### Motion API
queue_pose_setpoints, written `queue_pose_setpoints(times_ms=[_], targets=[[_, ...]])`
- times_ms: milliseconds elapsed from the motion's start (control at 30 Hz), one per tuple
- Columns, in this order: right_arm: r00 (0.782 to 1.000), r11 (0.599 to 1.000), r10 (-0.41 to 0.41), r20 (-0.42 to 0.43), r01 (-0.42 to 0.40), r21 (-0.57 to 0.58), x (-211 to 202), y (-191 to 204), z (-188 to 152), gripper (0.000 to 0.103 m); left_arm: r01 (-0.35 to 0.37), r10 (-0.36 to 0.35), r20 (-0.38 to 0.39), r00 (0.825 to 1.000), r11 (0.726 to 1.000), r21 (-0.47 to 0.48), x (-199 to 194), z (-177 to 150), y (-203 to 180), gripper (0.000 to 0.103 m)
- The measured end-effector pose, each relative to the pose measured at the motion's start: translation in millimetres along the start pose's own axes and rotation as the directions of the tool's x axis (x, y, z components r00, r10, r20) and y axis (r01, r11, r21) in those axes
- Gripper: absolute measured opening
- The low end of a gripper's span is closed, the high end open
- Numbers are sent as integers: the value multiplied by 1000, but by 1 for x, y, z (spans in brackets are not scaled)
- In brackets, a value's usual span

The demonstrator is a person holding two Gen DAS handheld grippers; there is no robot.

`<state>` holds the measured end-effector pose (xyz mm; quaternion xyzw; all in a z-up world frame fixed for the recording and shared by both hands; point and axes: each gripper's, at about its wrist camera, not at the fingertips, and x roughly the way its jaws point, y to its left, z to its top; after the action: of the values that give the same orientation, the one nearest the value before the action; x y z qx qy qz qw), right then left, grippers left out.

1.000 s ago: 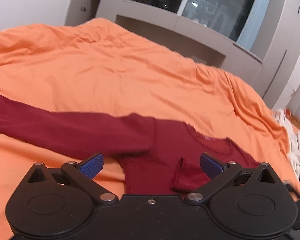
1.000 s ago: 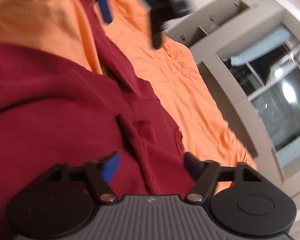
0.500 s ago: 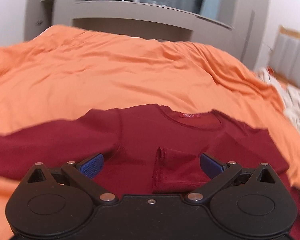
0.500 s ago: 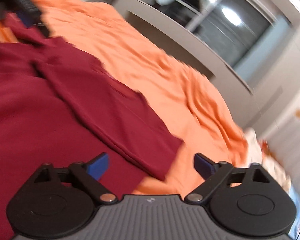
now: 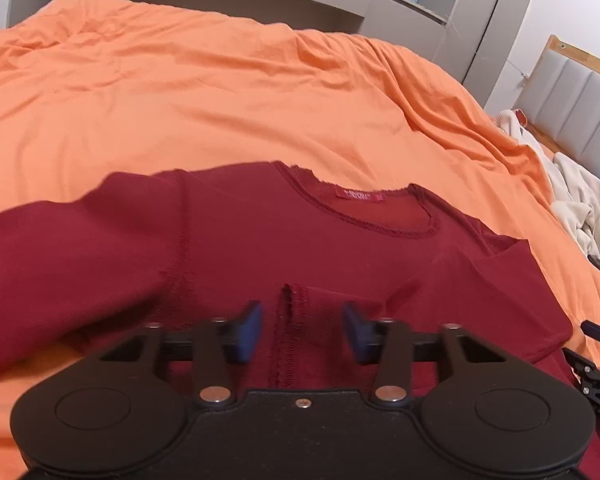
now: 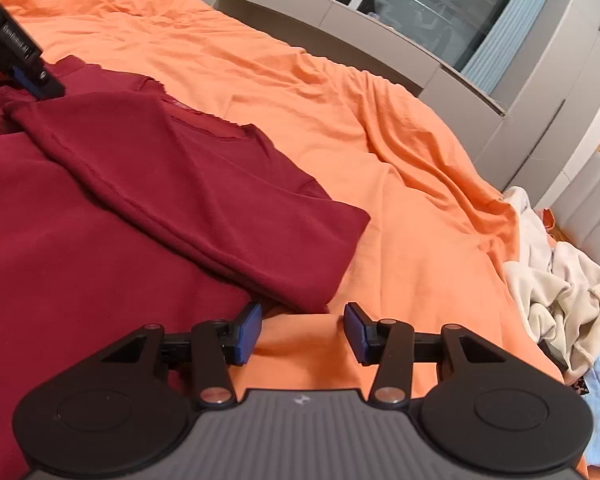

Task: Fold small clothes
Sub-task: 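Carry the sleeve across the shirt body and open the right gripper, then close the left gripper on the other sleeve cuff and lift it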

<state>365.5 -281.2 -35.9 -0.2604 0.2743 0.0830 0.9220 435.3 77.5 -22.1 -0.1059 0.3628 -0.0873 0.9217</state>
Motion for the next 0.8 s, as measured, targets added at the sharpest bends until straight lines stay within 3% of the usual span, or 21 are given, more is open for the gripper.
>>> queue_pose_setpoints(times_ms=[33,67,167,233,367,500,633,733,800], targets=[[1000,1000,-7,1,7,9,3,-1,1,50,-3,3,-6,1000,1000,7,3,-1,-2,28],[1000,1000,-15,2,15,19,4,-3,1,50,-10,10,-13,1000,1000,17,6,-1,-5,13],[1000,999,-22,9,22,50,10,-9,1,41,-45,44,13,999,998,42,4,-2,-13,9],[1000,998,-5,17,4,64,13,-12,1,23,-61,57,70,996,996,62,-5,-1,-19,8],[999,996,15,28,-18,88,13,-16,2,12,-142,136,139,981,989,32,-21,2,-22,7],[998,971,62,4,-61,232,9,-31,6,10,-189,191,122,974,982,-26,-28,1,-17,7],[998,969,64,-20,-57,242,11,-30,8,10,-196,198,49,979,980,-43,-16,-2,-8,9],[997,968,70,-25,-61,243,11,-31,7,11,-175,177,10,984,981,-79,-16,-4,1,17],[997,965,75,-24,-67,253,9,-33,8,13,-171,174,12,985,979,-111,-25,-4,6,32]])
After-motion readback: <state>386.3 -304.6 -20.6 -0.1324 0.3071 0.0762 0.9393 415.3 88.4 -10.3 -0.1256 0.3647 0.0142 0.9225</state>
